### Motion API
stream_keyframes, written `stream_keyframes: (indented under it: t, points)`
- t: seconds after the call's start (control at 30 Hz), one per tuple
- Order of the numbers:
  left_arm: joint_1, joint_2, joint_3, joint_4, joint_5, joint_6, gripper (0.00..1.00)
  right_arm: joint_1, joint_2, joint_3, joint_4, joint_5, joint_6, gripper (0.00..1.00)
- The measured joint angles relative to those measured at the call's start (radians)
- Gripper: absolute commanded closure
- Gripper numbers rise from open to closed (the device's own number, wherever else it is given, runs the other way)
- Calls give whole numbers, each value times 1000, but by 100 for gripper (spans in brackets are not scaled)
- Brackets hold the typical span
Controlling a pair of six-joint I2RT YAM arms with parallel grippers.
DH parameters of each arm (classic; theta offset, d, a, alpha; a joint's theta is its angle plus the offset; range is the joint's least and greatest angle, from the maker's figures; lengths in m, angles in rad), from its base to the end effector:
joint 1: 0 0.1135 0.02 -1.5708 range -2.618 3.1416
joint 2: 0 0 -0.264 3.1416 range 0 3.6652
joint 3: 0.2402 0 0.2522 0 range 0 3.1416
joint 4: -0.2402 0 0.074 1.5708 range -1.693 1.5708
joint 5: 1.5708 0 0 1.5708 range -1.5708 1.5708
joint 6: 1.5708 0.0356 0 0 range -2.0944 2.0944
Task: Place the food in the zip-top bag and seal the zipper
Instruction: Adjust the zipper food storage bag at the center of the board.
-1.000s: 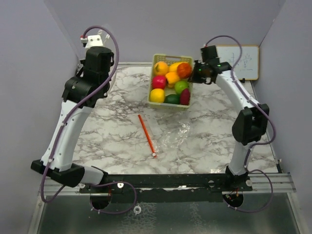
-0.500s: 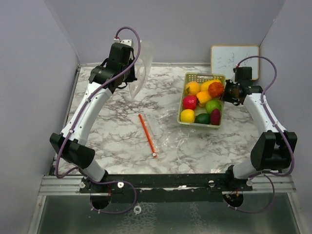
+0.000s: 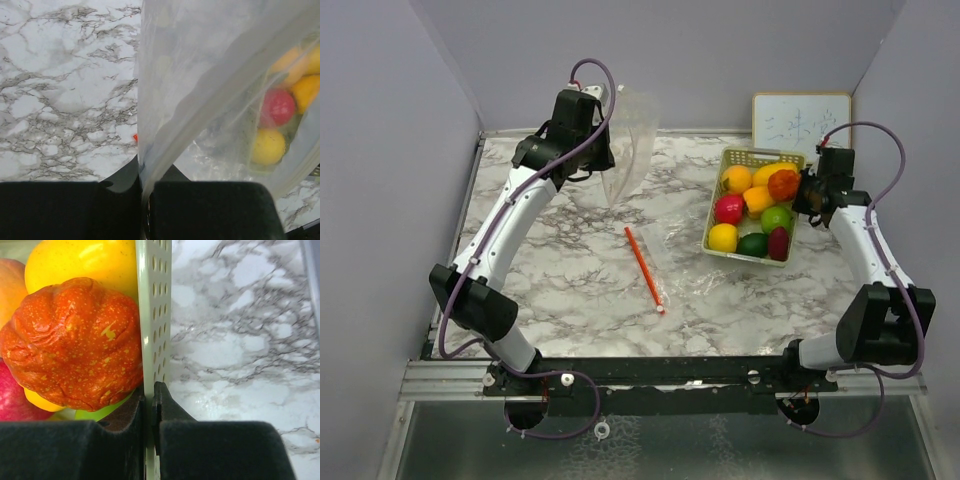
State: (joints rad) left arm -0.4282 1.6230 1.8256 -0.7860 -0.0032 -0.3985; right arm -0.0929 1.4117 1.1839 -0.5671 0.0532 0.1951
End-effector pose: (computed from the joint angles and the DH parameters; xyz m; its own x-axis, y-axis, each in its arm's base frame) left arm 0.3213 -0.1465 0.4248 -0.6220 -0.1426 -0.7699 0.1860 0.9282 -0.3222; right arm 0.3056 -0.0304 0.2991 -0.6721 0.2571 -0.6944 0.2651 0.9592 0.0985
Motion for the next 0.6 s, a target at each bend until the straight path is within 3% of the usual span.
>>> stream_keyframes:
  t: [0.3,0.4,0.6]
  points:
    - [-2,8,0,-1,2,0,100,105,0,-112,27,-34,47,98]
    - [-2,1,-2,-2,-5,2,100,258,9,-112,55,-34,94,98]
    - [-2,-55,-31,-9,-40,14,100,438,109,-105,125,-73,217,98]
